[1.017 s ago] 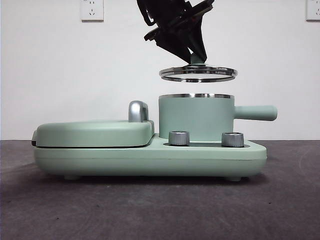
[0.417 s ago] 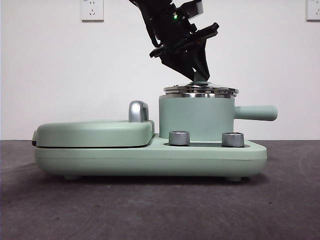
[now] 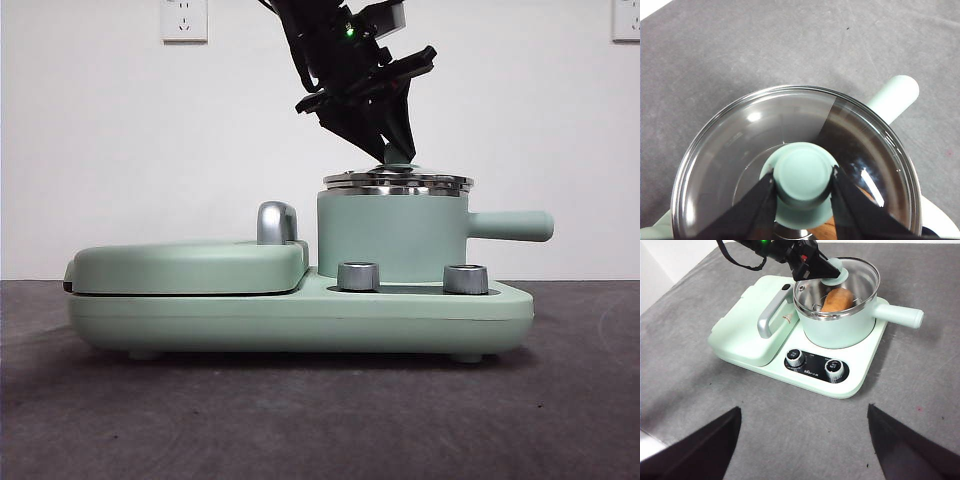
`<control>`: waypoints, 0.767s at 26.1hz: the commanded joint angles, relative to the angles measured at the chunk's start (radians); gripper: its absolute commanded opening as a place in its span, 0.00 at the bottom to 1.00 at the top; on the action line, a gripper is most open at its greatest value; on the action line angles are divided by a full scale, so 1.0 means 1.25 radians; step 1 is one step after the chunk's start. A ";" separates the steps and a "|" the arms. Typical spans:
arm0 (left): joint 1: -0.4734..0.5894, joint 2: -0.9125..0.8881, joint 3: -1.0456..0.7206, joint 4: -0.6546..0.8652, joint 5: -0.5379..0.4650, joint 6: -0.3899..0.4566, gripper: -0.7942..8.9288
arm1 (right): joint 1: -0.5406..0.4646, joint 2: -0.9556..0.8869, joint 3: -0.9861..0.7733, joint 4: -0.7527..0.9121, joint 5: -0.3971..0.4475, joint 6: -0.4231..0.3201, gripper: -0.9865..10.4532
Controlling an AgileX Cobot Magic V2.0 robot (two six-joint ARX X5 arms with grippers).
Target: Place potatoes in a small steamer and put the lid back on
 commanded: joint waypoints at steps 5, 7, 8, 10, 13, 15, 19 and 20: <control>0.011 0.021 0.024 -0.012 -0.011 0.032 0.10 | 0.004 0.001 0.007 0.011 0.002 0.017 0.44; 0.017 0.021 0.024 -0.012 -0.009 0.028 0.10 | 0.004 0.001 0.007 0.011 0.002 0.018 0.44; 0.019 0.021 0.024 -0.014 0.011 0.028 0.10 | 0.004 0.001 0.007 0.011 0.002 0.020 0.44; 0.024 0.021 0.024 -0.020 0.046 0.026 0.10 | 0.004 0.001 0.007 0.012 0.002 0.020 0.44; 0.018 0.021 0.024 -0.035 0.046 0.040 0.10 | 0.004 0.001 0.007 0.015 0.005 0.020 0.44; 0.011 0.021 0.024 -0.031 0.046 0.063 0.10 | 0.004 0.001 0.007 0.015 0.007 0.020 0.44; 0.002 0.021 0.024 -0.030 0.046 0.077 0.10 | 0.004 0.001 0.007 0.015 0.008 0.020 0.44; 0.002 0.021 0.024 -0.030 0.046 0.076 0.10 | 0.004 0.001 0.007 0.015 0.008 0.020 0.44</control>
